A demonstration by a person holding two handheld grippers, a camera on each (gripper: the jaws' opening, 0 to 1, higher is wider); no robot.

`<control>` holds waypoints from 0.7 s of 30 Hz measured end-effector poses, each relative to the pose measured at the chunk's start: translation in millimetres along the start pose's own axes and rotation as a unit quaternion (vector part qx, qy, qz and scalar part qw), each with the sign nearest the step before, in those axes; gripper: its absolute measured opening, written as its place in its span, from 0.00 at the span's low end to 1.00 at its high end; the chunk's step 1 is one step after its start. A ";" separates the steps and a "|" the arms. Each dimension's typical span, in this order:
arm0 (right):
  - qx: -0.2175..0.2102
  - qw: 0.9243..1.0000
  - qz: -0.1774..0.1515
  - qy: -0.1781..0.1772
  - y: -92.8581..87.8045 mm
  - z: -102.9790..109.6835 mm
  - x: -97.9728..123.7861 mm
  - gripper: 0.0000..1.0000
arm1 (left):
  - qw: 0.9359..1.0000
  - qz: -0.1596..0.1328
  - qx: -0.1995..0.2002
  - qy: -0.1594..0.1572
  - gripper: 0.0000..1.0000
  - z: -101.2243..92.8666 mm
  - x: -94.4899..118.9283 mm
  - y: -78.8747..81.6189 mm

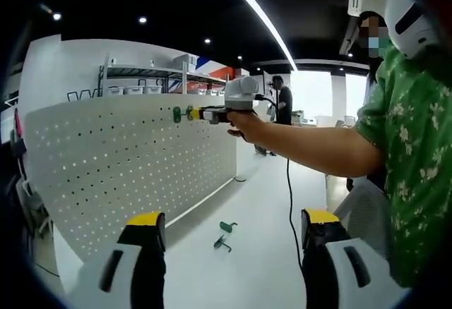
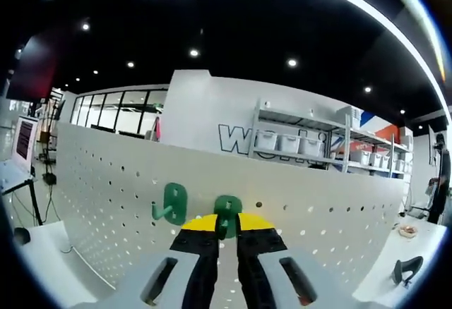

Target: Insert the hook assembly into the mounting plate slot until the hook locks in place.

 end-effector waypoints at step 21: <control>0.006 1.000 -0.003 -0.001 0.6 1.3 4.4 0.09 | 1.000 -0.001 -0.002 -0.001 0.81 2.3 2.0 0.4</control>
Point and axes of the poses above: the point that each gripper's makers call its tool centre point, and the gripper's own axes: x roughly backward along the fingers, z roughly to its left, y roughly out of its top, the point moved 2 cm from there along x, roughly backward along the fingers, and after that the axes turned 1 degree about -y, right-handed, at the moved point
